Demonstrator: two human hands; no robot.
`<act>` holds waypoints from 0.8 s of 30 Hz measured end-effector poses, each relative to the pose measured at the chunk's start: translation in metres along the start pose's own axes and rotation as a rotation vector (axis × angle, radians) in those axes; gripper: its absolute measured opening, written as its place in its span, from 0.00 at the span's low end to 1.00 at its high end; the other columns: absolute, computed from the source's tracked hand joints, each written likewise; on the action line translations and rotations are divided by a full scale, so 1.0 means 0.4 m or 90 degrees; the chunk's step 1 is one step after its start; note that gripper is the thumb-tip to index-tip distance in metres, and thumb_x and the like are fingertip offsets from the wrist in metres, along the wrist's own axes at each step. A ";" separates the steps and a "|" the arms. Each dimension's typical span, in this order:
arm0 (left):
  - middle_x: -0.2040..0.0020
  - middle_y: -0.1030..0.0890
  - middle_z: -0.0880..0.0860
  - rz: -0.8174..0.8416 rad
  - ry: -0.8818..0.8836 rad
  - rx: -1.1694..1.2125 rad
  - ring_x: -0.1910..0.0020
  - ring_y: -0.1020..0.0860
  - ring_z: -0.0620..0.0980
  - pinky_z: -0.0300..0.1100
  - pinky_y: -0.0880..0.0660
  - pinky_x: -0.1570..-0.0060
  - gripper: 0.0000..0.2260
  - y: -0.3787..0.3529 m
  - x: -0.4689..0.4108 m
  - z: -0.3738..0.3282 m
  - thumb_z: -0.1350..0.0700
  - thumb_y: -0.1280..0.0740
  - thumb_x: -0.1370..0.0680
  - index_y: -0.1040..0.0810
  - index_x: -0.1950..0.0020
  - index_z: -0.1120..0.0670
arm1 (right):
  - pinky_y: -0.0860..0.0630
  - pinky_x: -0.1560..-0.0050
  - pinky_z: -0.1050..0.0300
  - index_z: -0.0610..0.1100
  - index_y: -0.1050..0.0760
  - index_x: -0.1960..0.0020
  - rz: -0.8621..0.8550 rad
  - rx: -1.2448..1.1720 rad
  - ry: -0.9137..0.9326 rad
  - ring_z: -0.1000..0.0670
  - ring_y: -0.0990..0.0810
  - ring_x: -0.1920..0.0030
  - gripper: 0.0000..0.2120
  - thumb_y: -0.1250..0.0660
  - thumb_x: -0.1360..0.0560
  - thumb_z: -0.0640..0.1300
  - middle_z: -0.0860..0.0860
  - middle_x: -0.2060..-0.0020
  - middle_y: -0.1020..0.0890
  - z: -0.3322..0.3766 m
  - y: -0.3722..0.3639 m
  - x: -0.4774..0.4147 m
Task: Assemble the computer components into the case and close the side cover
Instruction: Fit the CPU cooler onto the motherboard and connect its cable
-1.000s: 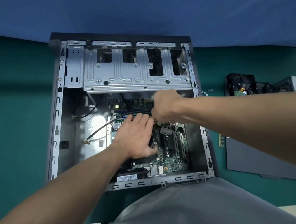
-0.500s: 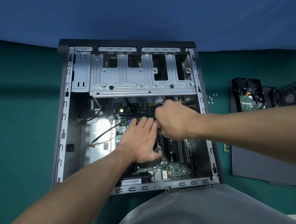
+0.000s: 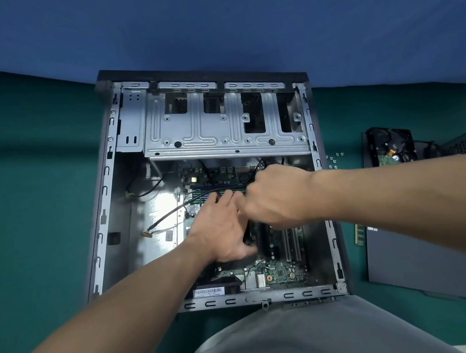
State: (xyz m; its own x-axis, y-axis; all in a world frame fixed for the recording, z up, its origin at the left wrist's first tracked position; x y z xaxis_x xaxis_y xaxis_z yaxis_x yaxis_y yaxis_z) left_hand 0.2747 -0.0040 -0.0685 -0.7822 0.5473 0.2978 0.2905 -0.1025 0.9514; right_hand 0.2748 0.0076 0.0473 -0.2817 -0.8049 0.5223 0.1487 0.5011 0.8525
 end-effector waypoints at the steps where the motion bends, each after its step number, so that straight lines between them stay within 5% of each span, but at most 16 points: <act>1: 0.40 0.28 0.58 -0.004 0.001 -0.010 0.41 0.32 0.55 0.55 0.35 0.39 0.39 0.002 0.000 0.001 0.28 0.48 0.30 0.31 0.33 0.57 | 0.34 0.66 0.54 0.42 0.31 0.58 -0.010 -0.129 -0.126 0.43 0.24 0.63 0.04 0.39 0.24 0.40 0.49 0.67 0.27 -0.052 -0.012 -0.002; 4: 0.41 0.29 0.58 -0.014 0.003 -0.021 0.44 0.31 0.56 0.56 0.33 0.43 0.41 0.003 -0.002 0.005 0.28 0.50 0.31 0.35 0.33 0.60 | 0.31 0.66 0.58 0.44 0.35 0.63 -0.006 -0.587 -0.521 0.46 0.24 0.62 0.13 0.39 0.21 0.43 0.49 0.67 0.29 -0.184 -0.104 0.053; 6: 0.42 0.29 0.58 -0.023 -0.003 -0.013 0.45 0.30 0.56 0.56 0.33 0.43 0.40 0.004 -0.002 0.003 0.28 0.50 0.31 0.36 0.33 0.60 | 0.33 0.75 0.62 0.43 0.33 0.62 0.040 -0.695 -0.596 0.51 0.27 0.69 0.13 0.39 0.20 0.45 0.49 0.66 0.26 -0.185 -0.131 0.080; 9: 0.43 0.29 0.58 -0.032 -0.004 -0.010 0.46 0.31 0.55 0.55 0.33 0.43 0.39 0.007 -0.001 0.002 0.29 0.50 0.30 0.35 0.35 0.59 | 0.31 0.68 0.57 0.40 0.31 0.52 0.134 -0.359 -0.341 0.47 0.27 0.65 0.10 0.39 0.20 0.47 0.47 0.61 0.25 -0.117 -0.083 0.048; 12: 0.39 0.28 0.57 -0.009 -0.001 -0.011 0.42 0.31 0.55 0.55 0.34 0.38 0.40 0.000 -0.001 0.002 0.28 0.46 0.31 0.32 0.33 0.58 | 0.37 0.70 0.54 0.42 0.26 0.52 0.056 0.033 -0.058 0.48 0.35 0.69 0.08 0.44 0.20 0.41 0.46 0.57 0.24 -0.008 -0.011 0.022; 15: 0.39 0.28 0.55 -0.003 0.000 -0.003 0.40 0.32 0.54 0.54 0.36 0.37 0.38 -0.002 -0.003 -0.001 0.29 0.44 0.31 0.30 0.32 0.55 | 0.36 0.69 0.54 0.42 0.24 0.55 0.045 0.084 0.047 0.47 0.31 0.68 0.12 0.46 0.20 0.40 0.46 0.57 0.22 0.042 -0.013 0.013; 17: 0.38 0.28 0.56 -0.001 0.003 0.007 0.39 0.32 0.54 0.55 0.37 0.36 0.38 -0.002 -0.003 0.001 0.29 0.45 0.31 0.31 0.32 0.55 | 0.34 0.67 0.54 0.41 0.28 0.59 0.006 -0.030 -0.070 0.44 0.25 0.64 0.09 0.44 0.23 0.38 0.46 0.60 0.22 0.007 -0.010 -0.003; 21: 0.40 0.29 0.58 -0.022 0.002 -0.018 0.42 0.31 0.56 0.56 0.33 0.40 0.40 0.008 0.000 0.003 0.29 0.48 0.29 0.35 0.32 0.59 | 0.28 0.66 0.57 0.41 0.33 0.65 -0.059 -0.545 -0.624 0.46 0.23 0.65 0.13 0.38 0.23 0.39 0.44 0.64 0.25 -0.172 -0.096 0.072; 24: 0.41 0.28 0.58 -0.031 0.000 -0.009 0.44 0.30 0.56 0.55 0.33 0.41 0.39 0.012 -0.001 0.002 0.30 0.47 0.30 0.35 0.33 0.59 | 0.29 0.64 0.57 0.36 0.28 0.47 0.033 -0.535 -0.568 0.47 0.26 0.64 0.07 0.39 0.22 0.40 0.43 0.57 0.23 -0.150 -0.093 0.060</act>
State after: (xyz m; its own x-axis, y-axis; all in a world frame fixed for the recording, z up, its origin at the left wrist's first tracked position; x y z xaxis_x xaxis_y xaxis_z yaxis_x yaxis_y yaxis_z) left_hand 0.2766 -0.0040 -0.0642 -0.7947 0.5525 0.2514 0.2444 -0.0880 0.9657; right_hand 0.3192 -0.0495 0.0293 -0.7587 -0.1257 0.6392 0.6508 -0.1001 0.7527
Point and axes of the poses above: each hand's wrist, its own x-axis away from the middle knuckle, its own y-axis out of the back of the hand, z = x × y, the point moved 10 cm from there along -x, towards the middle knuckle
